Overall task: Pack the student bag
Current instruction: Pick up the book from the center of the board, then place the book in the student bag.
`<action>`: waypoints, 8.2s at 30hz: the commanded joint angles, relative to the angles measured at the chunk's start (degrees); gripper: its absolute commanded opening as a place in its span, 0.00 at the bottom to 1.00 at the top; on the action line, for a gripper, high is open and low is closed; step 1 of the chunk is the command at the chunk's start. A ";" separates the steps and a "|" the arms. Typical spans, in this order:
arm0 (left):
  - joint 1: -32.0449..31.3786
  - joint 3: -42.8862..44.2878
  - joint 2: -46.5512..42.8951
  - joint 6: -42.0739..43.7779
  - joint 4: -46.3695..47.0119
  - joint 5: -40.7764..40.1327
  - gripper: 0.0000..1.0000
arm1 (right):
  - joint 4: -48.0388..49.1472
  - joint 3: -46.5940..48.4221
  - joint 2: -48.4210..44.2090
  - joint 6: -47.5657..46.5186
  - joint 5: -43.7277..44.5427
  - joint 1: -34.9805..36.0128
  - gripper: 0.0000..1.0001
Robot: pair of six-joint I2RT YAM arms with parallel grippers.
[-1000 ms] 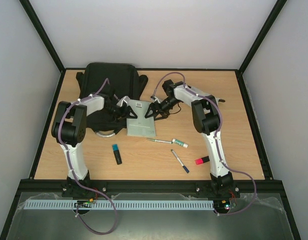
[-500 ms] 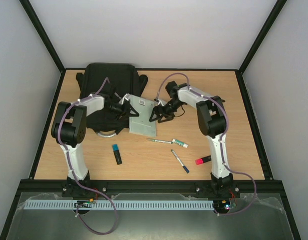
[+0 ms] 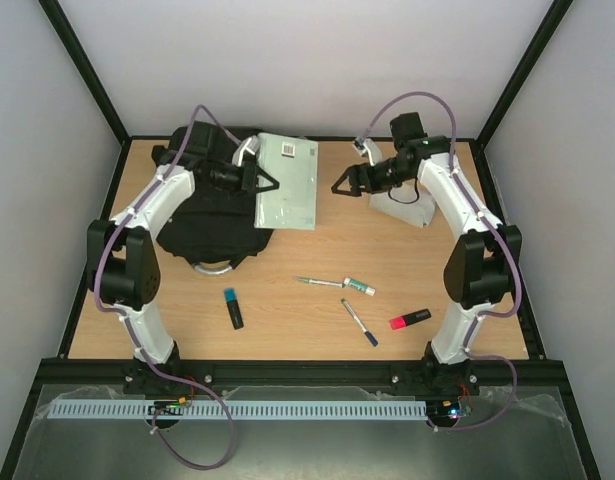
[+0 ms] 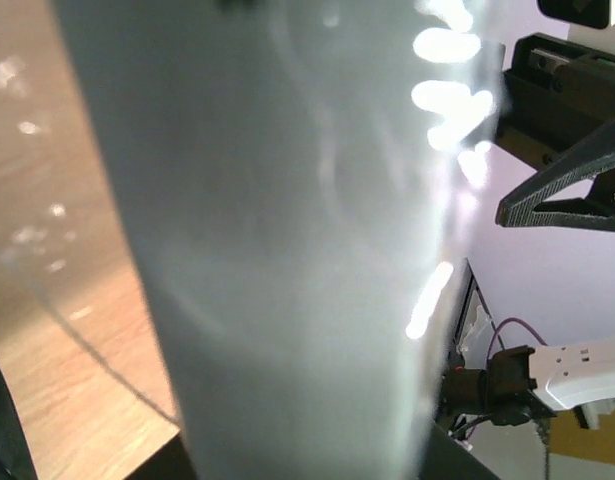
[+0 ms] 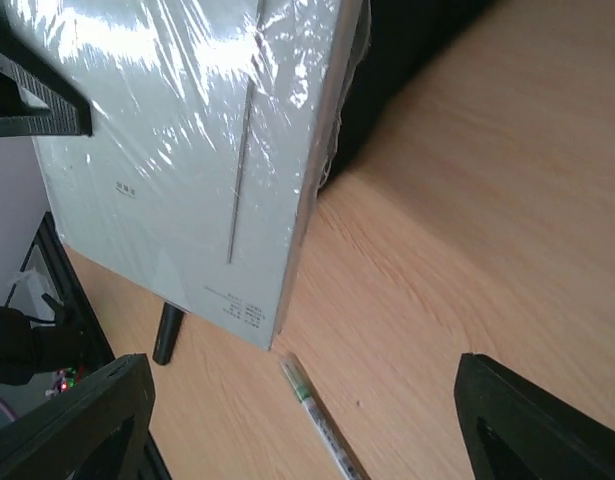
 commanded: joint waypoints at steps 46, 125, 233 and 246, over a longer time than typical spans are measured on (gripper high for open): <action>8.28 -2.13 -6.44 6.49 -1.35 37.43 0.02 | 20.42 0.35 3.48 21.64 -28.27 11.26 0.79; 7.13 -21.94 -20.16 73.68 -16.85 -46.93 0.96 | -3.92 -6.57 -18.18 -20.23 20.20 6.37 0.01; 0.75 19.41 -1.32 48.14 -25.65 -21.33 0.02 | 8.42 -23.40 -5.92 14.38 -21.16 8.80 0.01; -3.21 18.87 -4.01 52.10 -27.75 -17.38 0.02 | 13.23 -17.80 4.49 20.76 -30.62 9.85 0.01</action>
